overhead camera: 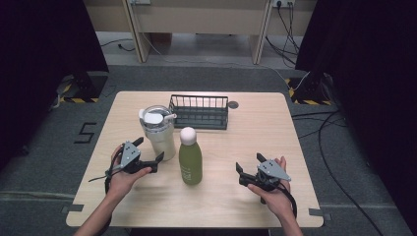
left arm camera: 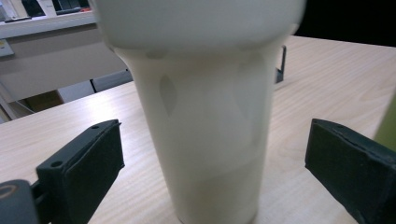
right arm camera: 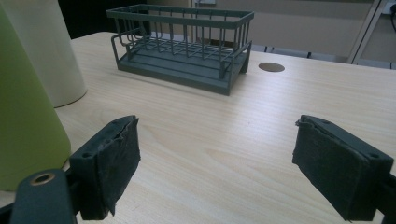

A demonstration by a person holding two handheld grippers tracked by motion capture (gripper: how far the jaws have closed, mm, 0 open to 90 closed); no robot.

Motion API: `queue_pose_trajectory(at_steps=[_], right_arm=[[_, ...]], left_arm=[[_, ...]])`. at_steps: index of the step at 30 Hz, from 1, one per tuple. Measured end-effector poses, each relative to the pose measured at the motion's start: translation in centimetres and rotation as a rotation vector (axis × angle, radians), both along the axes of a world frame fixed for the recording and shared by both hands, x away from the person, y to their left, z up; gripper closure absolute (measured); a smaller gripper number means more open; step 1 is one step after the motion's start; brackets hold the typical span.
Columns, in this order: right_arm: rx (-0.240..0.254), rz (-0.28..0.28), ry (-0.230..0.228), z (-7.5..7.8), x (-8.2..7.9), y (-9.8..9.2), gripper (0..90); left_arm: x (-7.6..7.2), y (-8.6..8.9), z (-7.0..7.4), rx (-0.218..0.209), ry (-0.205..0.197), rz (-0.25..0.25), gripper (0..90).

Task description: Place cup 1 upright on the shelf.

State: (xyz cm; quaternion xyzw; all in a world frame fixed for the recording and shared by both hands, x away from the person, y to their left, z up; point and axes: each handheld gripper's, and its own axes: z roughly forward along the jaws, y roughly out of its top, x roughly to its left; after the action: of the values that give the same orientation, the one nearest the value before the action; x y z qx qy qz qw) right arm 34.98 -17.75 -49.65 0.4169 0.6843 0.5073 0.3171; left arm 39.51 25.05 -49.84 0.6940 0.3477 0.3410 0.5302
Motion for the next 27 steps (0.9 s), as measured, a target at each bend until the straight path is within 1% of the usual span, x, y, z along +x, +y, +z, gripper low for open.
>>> queue_pose_trajectory(at_steps=[1, 3, 9, 12, 17, 19, 21, 23, 27], right_arm=[[0.000, 0.000, 0.000, 0.0, 0.0, 0.0, 14.6], [-0.002, 0.002, -0.011, 0.1, -0.1, 0.1, 14.5], [-0.014, -0.001, -0.051, 0.4, -0.2, 0.2, 13.3], [-0.020, -0.010, -0.063, 0.6, -0.2, 0.2, 12.1], [-0.023, -0.023, -0.067, 0.6, -0.2, 0.1, 11.3], [-0.022, -0.024, -0.069, 0.6, -0.2, 0.1, 11.3], [-0.023, -0.024, -0.067, 0.6, -0.2, 0.1, 11.3], [-0.023, -0.024, -0.065, 0.6, -0.2, 0.2, 11.4], [-0.023, -0.026, -0.061, 0.6, -0.2, 0.2, 11.5]], left_arm=[[0.0, 0.0, 0.0, 0.000, 0.000, 0.000, 3.4], [0.6, -0.3, 0.1, 0.004, -0.004, -0.009, 3.4], [1.6, -0.7, 0.1, 0.016, -0.004, -0.003, 3.4], [2.0, -0.9, 0.1, 0.018, -0.004, -0.001, 3.4], [2.6, -1.2, 0.0, 0.017, -0.003, 0.004, 4.1], [2.8, -1.4, -0.1, 0.009, -0.002, -0.004, 4.5], [3.0, -1.6, -0.1, 0.013, -0.006, -0.004, 5.1], [3.2, -1.9, 0.0, 0.006, -0.007, -0.009, 5.3], [3.7, -2.0, 0.0, -0.033, -0.007, -0.012, 4.8]])
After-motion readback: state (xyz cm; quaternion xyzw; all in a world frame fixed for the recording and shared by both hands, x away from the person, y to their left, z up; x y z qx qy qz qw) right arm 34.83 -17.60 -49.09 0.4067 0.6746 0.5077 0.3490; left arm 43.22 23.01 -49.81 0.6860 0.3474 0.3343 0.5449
